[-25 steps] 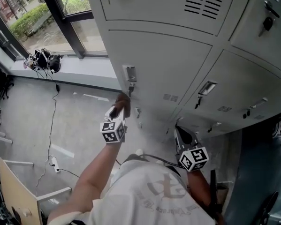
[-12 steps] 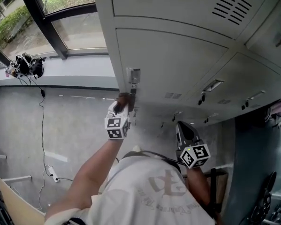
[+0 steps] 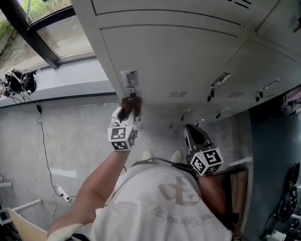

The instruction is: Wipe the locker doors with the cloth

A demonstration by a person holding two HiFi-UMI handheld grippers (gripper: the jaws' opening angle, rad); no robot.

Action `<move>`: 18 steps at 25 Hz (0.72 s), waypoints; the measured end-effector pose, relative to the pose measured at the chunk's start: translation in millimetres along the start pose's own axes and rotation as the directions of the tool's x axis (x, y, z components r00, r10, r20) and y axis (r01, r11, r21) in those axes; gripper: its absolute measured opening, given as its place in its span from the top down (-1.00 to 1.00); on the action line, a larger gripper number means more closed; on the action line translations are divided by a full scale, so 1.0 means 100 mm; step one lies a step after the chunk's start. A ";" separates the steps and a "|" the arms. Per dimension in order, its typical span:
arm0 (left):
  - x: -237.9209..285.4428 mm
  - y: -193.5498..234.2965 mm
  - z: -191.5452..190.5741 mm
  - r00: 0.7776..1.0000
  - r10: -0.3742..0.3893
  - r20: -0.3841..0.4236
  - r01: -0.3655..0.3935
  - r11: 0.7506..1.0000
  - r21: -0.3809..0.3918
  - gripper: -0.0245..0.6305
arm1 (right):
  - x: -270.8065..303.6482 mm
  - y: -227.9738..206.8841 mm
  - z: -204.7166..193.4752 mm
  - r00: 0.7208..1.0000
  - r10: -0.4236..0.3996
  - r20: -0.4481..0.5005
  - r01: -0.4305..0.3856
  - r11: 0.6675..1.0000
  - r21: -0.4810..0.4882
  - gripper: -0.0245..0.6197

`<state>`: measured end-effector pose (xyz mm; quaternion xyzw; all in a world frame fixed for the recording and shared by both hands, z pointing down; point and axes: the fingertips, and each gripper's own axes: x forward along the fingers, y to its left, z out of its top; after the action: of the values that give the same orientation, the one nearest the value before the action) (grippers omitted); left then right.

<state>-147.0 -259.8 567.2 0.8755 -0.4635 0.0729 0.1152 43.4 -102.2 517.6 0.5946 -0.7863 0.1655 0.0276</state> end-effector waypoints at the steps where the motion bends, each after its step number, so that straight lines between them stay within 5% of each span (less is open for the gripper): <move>1: 0.02 -0.04 -0.02 1.000 -0.007 -0.015 0.007 1.000 0.001 0.70 | 0.00 -0.01 0.02 1.000 0.003 0.002 -0.003 1.000 0.001 0.90; 18: 0.51 -1.11 -0.11 0.992 -0.108 -0.070 0.109 0.994 0.012 0.70 | -0.04 -0.64 0.24 0.999 0.047 0.000 -0.047 0.999 -0.009 0.90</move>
<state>-26.7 -237.1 575.1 0.8973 -0.4103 0.1006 0.1278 108.4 -120.9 508.9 0.5758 -0.8008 0.1625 0.0264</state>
